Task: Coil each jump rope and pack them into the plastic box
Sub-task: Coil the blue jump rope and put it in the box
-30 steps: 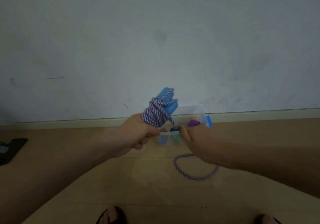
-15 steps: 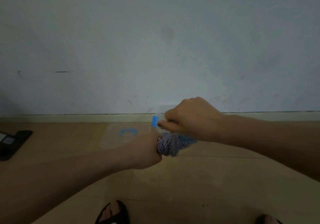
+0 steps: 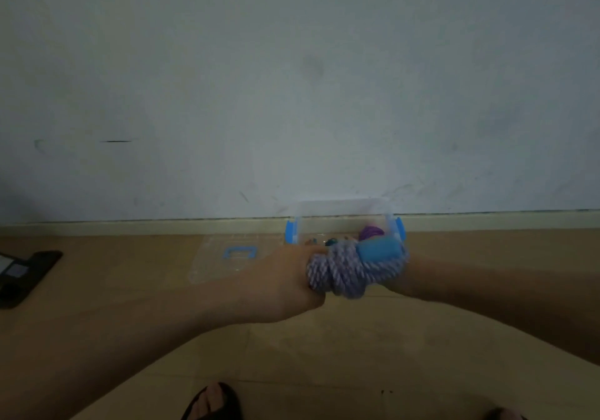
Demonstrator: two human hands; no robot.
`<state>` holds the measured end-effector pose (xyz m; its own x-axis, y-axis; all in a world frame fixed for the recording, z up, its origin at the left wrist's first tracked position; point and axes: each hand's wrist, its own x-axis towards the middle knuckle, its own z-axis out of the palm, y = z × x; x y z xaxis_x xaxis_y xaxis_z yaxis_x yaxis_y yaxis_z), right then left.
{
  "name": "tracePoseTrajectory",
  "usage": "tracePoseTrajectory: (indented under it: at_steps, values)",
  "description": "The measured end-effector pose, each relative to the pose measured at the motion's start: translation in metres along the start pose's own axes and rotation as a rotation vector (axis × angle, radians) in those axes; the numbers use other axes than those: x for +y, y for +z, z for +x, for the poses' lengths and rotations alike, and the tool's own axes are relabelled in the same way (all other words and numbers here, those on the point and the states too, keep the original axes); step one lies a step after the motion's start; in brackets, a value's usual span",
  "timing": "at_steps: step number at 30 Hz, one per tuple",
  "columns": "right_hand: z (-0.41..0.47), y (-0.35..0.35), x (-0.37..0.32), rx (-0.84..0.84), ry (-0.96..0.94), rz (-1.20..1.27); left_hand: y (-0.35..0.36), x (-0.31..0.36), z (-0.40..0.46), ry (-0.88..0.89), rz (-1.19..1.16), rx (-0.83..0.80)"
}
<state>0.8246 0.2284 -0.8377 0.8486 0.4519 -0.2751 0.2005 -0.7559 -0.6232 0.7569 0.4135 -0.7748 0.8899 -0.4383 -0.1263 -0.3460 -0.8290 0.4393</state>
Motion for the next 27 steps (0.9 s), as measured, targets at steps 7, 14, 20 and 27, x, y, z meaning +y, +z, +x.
tracePoseTrajectory:
  at_steps: [7,14,20,27]
  values:
    - [-0.028,-0.003,-0.023,0.093,0.009,-0.049,-0.003,-0.013,0.005,-0.382,-0.682,0.062]
    - [-0.042,-0.010,-0.049,0.234,-0.253,-0.149,-0.003,-0.034,0.006,-0.564,-0.808,0.033]
    - [-0.035,-0.033,-0.056,0.324,-0.345,-0.253,-0.002,-0.031,0.006,-0.543,-0.731,-0.034]
    - [-0.030,-0.030,-0.060,0.167,-0.093,0.315,-0.004,-0.020,0.004,-0.374,-0.552,0.029]
